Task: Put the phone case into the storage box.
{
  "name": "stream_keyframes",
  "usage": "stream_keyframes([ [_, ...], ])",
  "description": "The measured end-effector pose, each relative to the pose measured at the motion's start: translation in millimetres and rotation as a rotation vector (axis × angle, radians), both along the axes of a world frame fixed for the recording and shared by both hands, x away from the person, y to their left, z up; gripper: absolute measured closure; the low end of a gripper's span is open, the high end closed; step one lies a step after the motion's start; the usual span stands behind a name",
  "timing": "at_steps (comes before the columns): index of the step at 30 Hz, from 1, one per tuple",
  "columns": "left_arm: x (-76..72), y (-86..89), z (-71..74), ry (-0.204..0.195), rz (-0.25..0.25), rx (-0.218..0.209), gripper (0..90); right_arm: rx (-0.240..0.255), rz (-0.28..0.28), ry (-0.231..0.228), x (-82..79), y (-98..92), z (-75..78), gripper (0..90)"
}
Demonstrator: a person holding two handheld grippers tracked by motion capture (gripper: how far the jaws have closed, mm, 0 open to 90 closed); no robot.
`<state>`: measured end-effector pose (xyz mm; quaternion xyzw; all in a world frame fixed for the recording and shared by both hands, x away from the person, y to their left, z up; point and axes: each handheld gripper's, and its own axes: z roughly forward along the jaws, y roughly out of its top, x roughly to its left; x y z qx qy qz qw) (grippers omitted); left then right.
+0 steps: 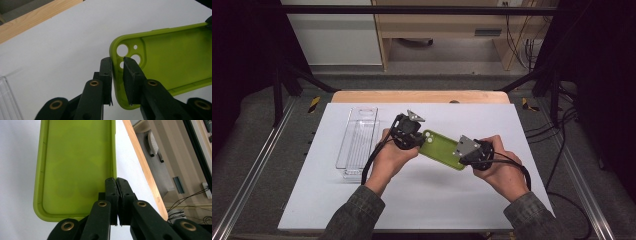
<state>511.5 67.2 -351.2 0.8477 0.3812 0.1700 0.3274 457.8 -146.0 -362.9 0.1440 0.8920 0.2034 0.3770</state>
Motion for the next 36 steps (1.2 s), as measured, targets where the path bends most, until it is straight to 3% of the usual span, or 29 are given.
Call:
stream_keyframes([
  [16,0.9,7.5,-4.4,0.013,-0.007,0.001,73.5,-0.001,0.014,0.001,-0.5,8.1,-2.6,88.0],
  [27,-1.7,11.4,0.7,0.016,-0.006,-0.039,72.5,0.012,0.0,-0.005,-0.1,5.2,-0.4,88.0],
  [36,2.0,12.5,-1.6,0.032,-0.002,-0.044,80.3,0.018,0.007,-0.012,-1.4,2.1,1.9,88.0],
])
